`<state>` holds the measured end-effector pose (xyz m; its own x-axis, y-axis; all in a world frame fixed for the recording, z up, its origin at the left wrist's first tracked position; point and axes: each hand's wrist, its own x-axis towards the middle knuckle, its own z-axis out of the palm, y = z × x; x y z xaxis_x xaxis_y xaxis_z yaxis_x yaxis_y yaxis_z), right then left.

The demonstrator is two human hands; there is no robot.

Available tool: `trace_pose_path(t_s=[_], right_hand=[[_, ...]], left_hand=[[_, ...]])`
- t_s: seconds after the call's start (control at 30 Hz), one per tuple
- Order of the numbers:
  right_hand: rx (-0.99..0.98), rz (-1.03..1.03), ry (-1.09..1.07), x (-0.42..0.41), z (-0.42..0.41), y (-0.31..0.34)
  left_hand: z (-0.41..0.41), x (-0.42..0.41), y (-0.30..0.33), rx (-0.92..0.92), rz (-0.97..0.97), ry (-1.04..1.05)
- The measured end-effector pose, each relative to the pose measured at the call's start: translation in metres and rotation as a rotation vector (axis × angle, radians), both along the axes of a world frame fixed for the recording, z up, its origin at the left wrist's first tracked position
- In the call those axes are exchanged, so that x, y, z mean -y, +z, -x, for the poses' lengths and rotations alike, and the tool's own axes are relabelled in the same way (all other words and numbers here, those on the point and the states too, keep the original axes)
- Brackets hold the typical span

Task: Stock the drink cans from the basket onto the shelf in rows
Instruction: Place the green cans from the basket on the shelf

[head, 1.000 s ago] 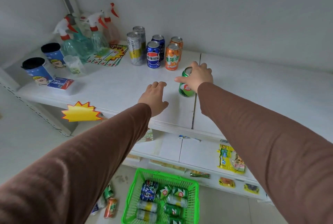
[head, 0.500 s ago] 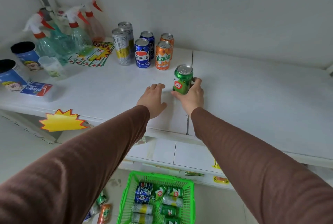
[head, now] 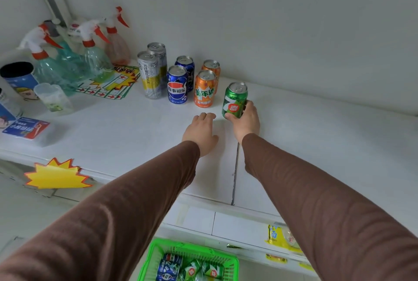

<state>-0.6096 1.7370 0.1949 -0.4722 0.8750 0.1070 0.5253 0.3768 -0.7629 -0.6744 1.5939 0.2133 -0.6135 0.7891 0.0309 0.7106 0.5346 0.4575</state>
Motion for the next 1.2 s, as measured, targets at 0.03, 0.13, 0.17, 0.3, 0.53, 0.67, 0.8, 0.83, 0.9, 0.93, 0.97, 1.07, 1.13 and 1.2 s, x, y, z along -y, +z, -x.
trace_pose_path(t_s=[0.03, 0.13, 0.17, 0.3, 0.53, 0.67, 0.8, 0.83, 0.9, 0.93, 0.97, 1.07, 1.13, 1.2], right_hand=[[0.008, -0.002, 0.004, -0.008, 0.005, 0.001], [0.044, 0.003, 0.021, -0.030, 0.021, 0.007], [0.060, 0.003, 0.025, -0.037, 0.026, 0.009], [0.113, -0.011, 0.024, -0.056, 0.043, 0.016], [0.125, 0.006, 0.026, -0.071, 0.057, 0.017], [0.119, 0.029, 0.027, -0.073, 0.057, 0.015], [0.006, 0.113, -0.009, -0.057, 0.044, 0.012], [-0.020, 0.111, -0.012, -0.049, 0.038, 0.011], [-0.043, 0.083, 0.011, -0.032, 0.025, 0.010], [-0.038, 0.057, 0.037, -0.022, 0.018, 0.009], [-0.031, 0.030, 0.067, -0.012, 0.010, 0.009], [-0.025, -0.044, 0.156, 0.020, -0.014, 0.009], [-0.038, -0.092, 0.207, 0.044, -0.031, 0.009], [-0.063, -0.140, 0.246, 0.071, -0.051, 0.007]], left_hand=[[0.002, -0.006, 0.001, -0.004, -0.001, 0.002], [0.007, -0.022, 0.006, -0.005, -0.003, 0.009], [0.008, -0.027, 0.007, -0.005, -0.007, 0.011], [0.012, -0.043, 0.011, -0.001, -0.013, 0.007], [0.015, -0.058, 0.007, -0.022, -0.038, -0.026], [0.016, -0.054, 0.006, -0.013, -0.036, -0.019], [0.016, -0.041, 0.003, 0.006, -0.021, -0.004], [0.015, -0.036, 0.003, 0.010, -0.019, 0.001], [0.015, -0.026, 0.003, 0.021, -0.012, 0.004], [0.014, -0.020, 0.003, 0.024, -0.011, 0.004], [0.012, -0.013, 0.004, 0.019, -0.016, 0.005], [0.007, 0.013, 0.007, -0.008, -0.043, -0.001], [0.001, 0.036, 0.007, -0.035, -0.074, -0.018], [-0.008, 0.063, 0.006, -0.057, -0.121, -0.029]])
